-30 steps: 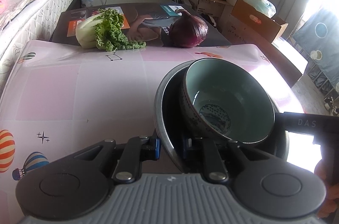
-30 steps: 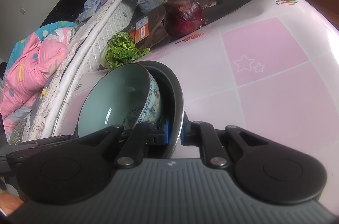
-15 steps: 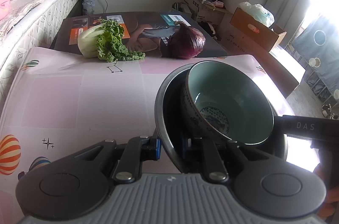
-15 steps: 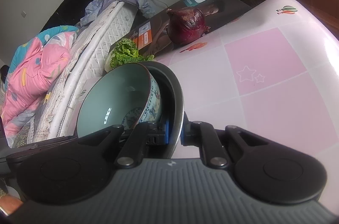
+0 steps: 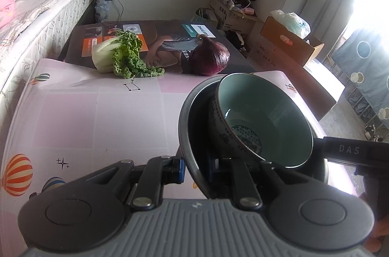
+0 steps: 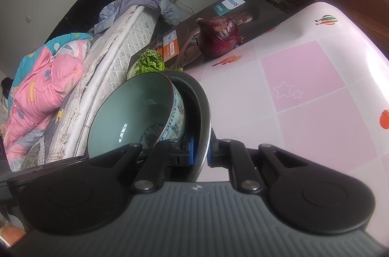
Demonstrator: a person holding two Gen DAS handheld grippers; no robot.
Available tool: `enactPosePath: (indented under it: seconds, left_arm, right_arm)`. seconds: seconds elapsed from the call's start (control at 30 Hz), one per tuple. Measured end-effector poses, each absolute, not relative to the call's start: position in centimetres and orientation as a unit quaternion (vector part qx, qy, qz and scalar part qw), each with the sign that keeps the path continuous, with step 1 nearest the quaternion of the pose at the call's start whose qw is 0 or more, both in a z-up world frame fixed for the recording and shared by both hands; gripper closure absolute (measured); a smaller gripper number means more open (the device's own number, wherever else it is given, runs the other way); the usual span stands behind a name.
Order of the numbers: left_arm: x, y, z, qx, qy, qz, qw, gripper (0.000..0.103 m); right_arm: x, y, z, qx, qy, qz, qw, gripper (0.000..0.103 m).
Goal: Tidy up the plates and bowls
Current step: 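Lift the steel bowl holding the teal bowl with both tools toward the plate stack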
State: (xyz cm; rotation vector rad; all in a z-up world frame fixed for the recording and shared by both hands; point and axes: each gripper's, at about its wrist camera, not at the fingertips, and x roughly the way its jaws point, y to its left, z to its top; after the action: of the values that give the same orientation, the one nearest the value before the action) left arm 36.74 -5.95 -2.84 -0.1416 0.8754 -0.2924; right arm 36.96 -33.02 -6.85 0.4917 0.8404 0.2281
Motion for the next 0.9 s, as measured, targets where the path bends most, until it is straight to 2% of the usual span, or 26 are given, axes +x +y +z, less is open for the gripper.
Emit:
enactPosePath:
  seconds: [0.43,0.9]
  left_arm:
    - [32.6,-6.1,0.3,-0.067,0.414,-0.148,0.896,0.088]
    - [25.5,-6.2,1.1,-0.070,0.426,-0.151,0.889,0.089]
  right_arm:
    - [32.0,-33.3,-3.6,0.248,0.394,0.106,0.879,0.093]
    - [23.2,-33.6,-2.8,0.264,0.408,0.108,0.868,0.093]
